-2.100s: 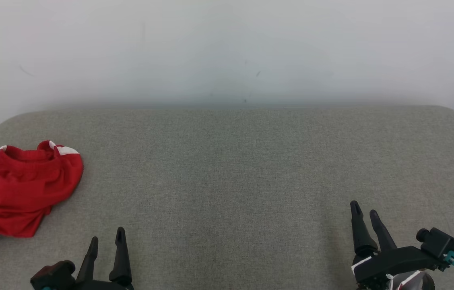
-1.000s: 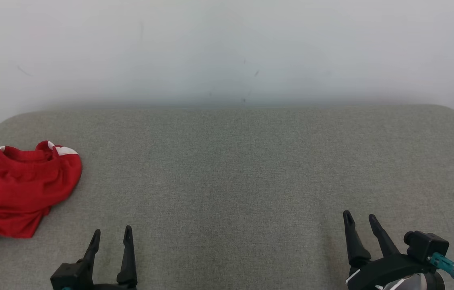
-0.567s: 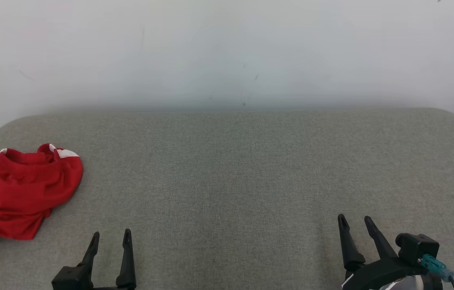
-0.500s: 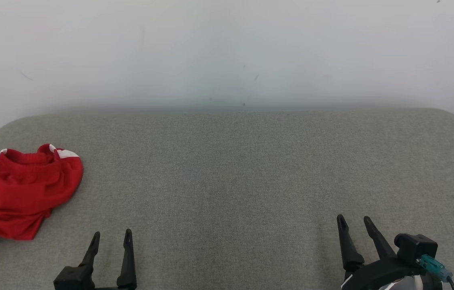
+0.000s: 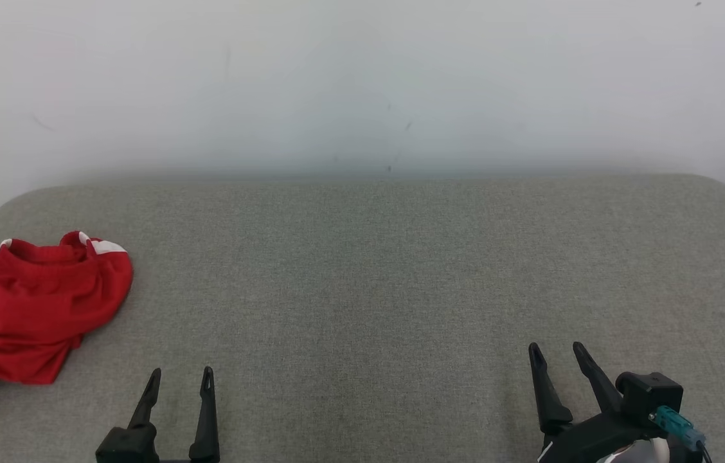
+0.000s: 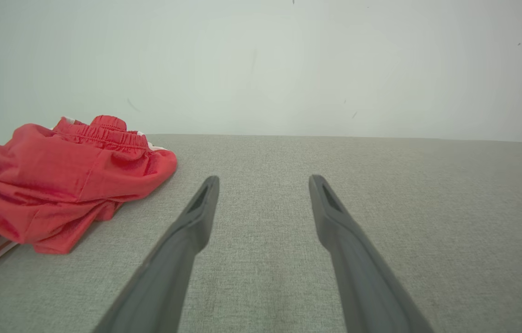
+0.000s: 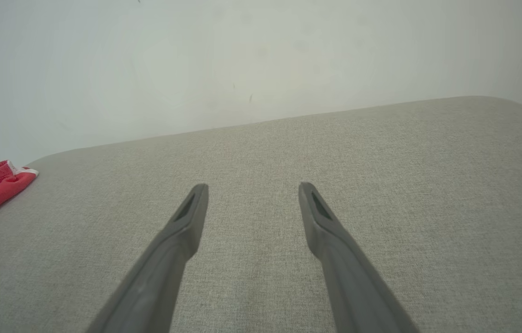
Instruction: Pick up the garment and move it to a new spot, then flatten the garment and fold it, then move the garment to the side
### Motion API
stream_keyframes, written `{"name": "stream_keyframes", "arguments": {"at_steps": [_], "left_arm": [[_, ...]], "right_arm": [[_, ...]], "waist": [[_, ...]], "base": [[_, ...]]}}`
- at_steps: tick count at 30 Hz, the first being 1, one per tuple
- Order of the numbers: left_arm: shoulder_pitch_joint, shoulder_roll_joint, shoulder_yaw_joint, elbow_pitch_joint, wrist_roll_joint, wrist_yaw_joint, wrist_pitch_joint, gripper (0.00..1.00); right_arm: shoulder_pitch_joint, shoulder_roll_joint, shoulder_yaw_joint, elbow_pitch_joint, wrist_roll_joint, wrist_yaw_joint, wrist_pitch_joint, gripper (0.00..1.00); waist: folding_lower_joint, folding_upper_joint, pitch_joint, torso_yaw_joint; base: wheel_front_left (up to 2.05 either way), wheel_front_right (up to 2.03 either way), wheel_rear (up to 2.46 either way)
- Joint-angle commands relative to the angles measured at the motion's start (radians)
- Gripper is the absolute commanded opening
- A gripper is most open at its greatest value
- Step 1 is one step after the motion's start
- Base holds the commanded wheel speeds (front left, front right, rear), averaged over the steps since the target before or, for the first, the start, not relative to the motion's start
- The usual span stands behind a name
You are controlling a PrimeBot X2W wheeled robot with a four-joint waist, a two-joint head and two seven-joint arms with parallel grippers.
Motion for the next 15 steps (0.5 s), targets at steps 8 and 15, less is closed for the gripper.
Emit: {"name": "stream_keyframes", "arguments": {"at_steps": [8,15], "left_arm": [[0.007,-0.006,0.009,0.004,0.012,-0.007,-0.004,1.0],[0.004,-0.01,0.014,0.005,0.016,-0.008,-0.004,1.0]], "right_arm": [[0.004,-0.004,0.002,-0.003,0.001,-0.002,-0.005,1.0],[0.005,-0.004,0.001,0.0,0.004,-0.002,-0.008,1.0]], "waist": [[0.0,0.0,0.002,0.002],[0.0,0.0,0.003,0.006]], "base": [[0.0,0.0,0.0],[0.0,0.0,0.0]]}}
